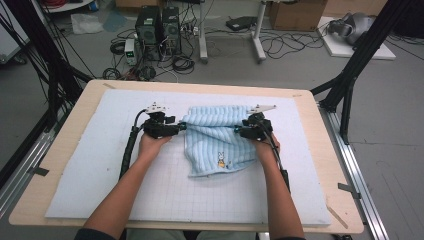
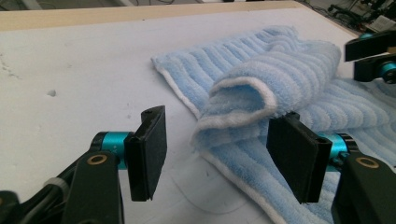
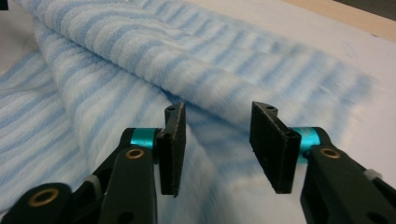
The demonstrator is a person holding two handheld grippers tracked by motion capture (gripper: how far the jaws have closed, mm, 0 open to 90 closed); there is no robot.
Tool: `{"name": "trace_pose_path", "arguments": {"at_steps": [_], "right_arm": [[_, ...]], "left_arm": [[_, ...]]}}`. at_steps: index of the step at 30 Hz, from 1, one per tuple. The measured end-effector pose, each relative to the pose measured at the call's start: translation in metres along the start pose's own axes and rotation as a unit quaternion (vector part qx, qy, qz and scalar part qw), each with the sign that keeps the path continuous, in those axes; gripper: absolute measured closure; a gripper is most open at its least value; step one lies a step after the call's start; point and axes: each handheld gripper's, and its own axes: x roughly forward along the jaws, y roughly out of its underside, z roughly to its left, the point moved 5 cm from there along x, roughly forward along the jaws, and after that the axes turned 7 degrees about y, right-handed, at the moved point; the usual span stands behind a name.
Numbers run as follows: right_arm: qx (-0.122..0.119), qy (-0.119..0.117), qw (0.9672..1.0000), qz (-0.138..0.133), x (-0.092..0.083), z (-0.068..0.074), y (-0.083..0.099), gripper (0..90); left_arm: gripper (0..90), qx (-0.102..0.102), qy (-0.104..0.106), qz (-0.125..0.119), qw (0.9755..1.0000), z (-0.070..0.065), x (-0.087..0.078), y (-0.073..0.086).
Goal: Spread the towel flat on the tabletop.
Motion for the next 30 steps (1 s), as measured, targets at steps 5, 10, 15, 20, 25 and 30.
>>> {"name": "trace_pose_path", "arguments": {"at_steps": [5, 10, 15, 20, 25, 30], "right_arm": [[-0.021, 0.015, 0.9994, 0.022, 0.028, 0.009, -0.014, 43.3], [-0.027, 0.033, 0.9976, 0.054, 0.048, 0.006, -0.02, 82.6], [0.009, 0.076, 0.9951, 0.062, 0.059, -0.011, -0.024, 83.9], [0.053, 0.146, 0.9867, 0.048, 0.058, -0.028, -0.021, 72.1], [0.082, 0.108, 0.9908, -0.004, 0.035, -0.031, -0.028, 62.0], [0.079, 0.091, 0.992, -0.037, 0.004, -0.033, -0.03, 56.9]], "left_arm": [[38.2, -0.004, -0.004, 0.005, 1.0, 0.002, 0.0, 0.002], [38.2, 0.0, -0.002, 0.011, 0.9999, -0.002, 0.001, 0.003], [38.3, 0.003, 0.002, 0.014, 0.9999, -0.007, 0.004, 0.003], [38.3, 0.015, 0.007, 0.025, 0.9996, -0.012, 0.004, 0.006], [38.3, 0.013, 0.019, 0.034, 0.9991, -0.014, 0.003, 0.009], [37.7, 0.02, 0.03, 0.034, 0.9988, -0.021, 0.002, 0.008]]}}
